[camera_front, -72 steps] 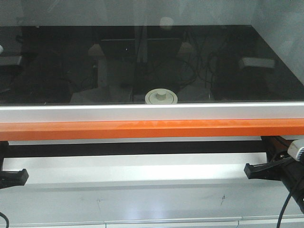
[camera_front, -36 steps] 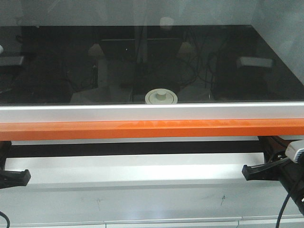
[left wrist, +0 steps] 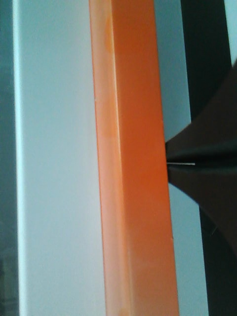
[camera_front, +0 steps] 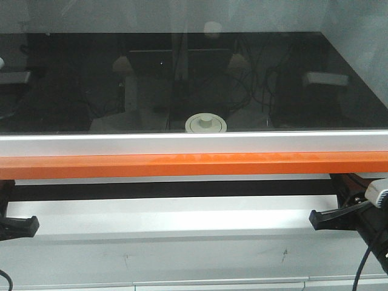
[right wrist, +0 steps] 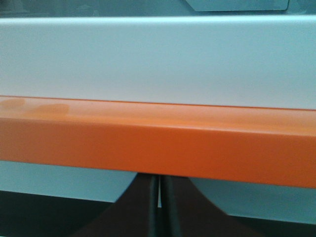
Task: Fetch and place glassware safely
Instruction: 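Lift the orange handle with both grippers to raise the sash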
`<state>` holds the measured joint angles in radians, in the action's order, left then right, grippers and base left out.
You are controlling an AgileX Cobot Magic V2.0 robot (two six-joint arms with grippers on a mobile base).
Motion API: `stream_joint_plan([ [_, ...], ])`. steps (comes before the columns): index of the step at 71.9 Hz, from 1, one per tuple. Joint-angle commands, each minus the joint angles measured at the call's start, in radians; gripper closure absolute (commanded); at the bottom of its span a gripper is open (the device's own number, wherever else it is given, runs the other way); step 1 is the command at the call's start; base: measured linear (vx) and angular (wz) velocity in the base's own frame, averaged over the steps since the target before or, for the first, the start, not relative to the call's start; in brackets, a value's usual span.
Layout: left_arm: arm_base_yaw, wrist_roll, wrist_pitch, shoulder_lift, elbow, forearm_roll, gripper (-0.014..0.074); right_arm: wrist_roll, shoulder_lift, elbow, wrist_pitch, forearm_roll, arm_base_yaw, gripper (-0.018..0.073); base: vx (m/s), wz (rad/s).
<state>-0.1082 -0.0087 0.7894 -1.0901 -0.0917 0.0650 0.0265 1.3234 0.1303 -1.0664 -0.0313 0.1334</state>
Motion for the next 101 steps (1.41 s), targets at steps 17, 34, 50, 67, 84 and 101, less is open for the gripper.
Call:
stream_joint_plan([
  [17,-0.008,-0.002,0.129,0.101,-0.105,0.008,0.0603,0.002,-0.118,0.099,-0.09,0.002,0.001,0.056,0.0,0.0],
  [34,-0.008,-0.003,0.114,0.108,-0.131,0.007,0.0603,0.043,-0.121,0.111,-0.1,0.0,0.001,0.056,0.0,0.0],
  [50,-0.008,-0.001,0.118,0.119,-0.133,0.013,0.0603,0.043,-0.121,0.112,-0.1,-0.004,0.001,0.056,0.0,0.0],
  [67,-0.008,-0.001,0.05,0.119,-0.2,-0.021,0.0603,0.052,-0.131,0.149,-0.059,-0.016,0.001,0.056,0.0,0.0],
  [84,-0.008,-0.002,0.004,0.135,-0.268,-0.018,0.0603,0.044,-0.208,0.214,0.05,-0.018,0.001,0.056,-0.01,0.0],
  [101,-0.008,0.0,-0.001,0.2,-0.282,-0.018,0.0603,0.044,-0.252,0.233,0.067,-0.011,0.001,0.056,-0.02,-0.01],
])
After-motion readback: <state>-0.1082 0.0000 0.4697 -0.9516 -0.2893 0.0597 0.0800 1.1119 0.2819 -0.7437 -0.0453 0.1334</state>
